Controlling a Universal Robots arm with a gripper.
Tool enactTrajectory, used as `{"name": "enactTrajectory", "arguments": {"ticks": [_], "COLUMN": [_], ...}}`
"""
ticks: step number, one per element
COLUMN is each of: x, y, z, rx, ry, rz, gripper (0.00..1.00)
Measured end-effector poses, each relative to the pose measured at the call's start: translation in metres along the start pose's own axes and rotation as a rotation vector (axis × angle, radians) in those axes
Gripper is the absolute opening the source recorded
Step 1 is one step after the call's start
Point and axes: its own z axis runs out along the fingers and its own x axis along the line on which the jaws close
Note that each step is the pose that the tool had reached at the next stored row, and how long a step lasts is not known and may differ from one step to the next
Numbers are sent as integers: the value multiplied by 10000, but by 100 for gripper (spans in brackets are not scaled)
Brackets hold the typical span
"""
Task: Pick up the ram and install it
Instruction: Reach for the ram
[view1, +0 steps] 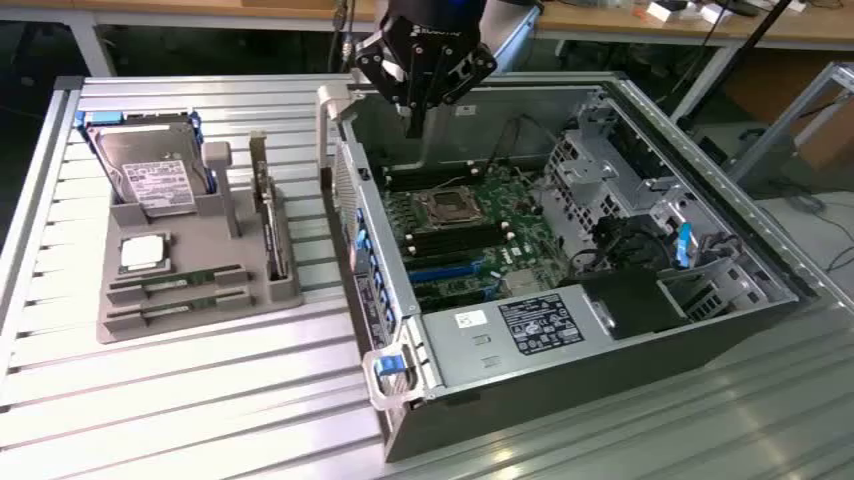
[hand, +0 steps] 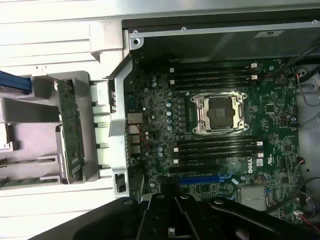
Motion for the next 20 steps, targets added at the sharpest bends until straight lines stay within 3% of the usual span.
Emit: {"name": "enactTrajectory", "arguments": {"ticks": [7,20], "x": [112,169], "y": [-8,-12], "z": [-3,-5], "rx": [0,0], "ry": [0,0], "rz": [0,-1], "gripper": [10,10]}}
